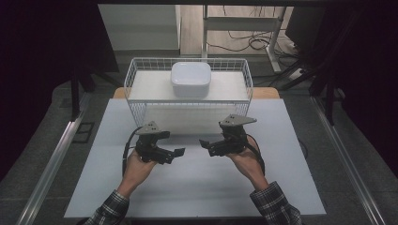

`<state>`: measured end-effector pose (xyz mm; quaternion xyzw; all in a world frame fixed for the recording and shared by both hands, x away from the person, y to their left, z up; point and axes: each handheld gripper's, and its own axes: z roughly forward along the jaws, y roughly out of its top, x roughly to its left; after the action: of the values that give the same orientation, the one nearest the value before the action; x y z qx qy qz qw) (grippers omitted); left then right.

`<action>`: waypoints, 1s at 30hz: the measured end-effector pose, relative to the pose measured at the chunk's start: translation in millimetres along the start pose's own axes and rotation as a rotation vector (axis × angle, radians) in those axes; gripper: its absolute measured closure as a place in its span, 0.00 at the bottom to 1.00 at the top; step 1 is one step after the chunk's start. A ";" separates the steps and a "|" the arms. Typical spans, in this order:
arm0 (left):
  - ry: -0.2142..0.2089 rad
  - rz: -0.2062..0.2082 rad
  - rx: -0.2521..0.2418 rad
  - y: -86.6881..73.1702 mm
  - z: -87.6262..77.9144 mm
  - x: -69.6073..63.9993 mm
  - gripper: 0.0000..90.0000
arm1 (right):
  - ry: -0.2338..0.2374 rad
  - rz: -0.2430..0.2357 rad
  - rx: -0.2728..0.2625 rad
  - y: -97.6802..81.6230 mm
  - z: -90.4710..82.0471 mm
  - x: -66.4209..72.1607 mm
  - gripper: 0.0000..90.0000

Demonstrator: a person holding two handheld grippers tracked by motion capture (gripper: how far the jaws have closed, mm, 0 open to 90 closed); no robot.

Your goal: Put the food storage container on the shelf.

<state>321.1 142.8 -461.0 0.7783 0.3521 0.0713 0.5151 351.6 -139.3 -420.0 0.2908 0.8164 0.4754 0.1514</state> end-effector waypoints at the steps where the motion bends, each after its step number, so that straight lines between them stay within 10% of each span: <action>1: -0.001 -0.002 0.014 -2.5 1.8 0.9 0.04 | -0.001 0.003 -0.004 -2.0 0.0 0.5 0.00; 30: 0.084 0.004 0.031 -50.5 -34.0 -18.1 0.01 | -0.029 0.013 0.018 -56.7 -39.7 4.1 0.00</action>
<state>267.6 168.3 -483.9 0.7831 0.3727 0.0994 0.4878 308.8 -185.6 -448.9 0.3043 0.8165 0.4646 0.1578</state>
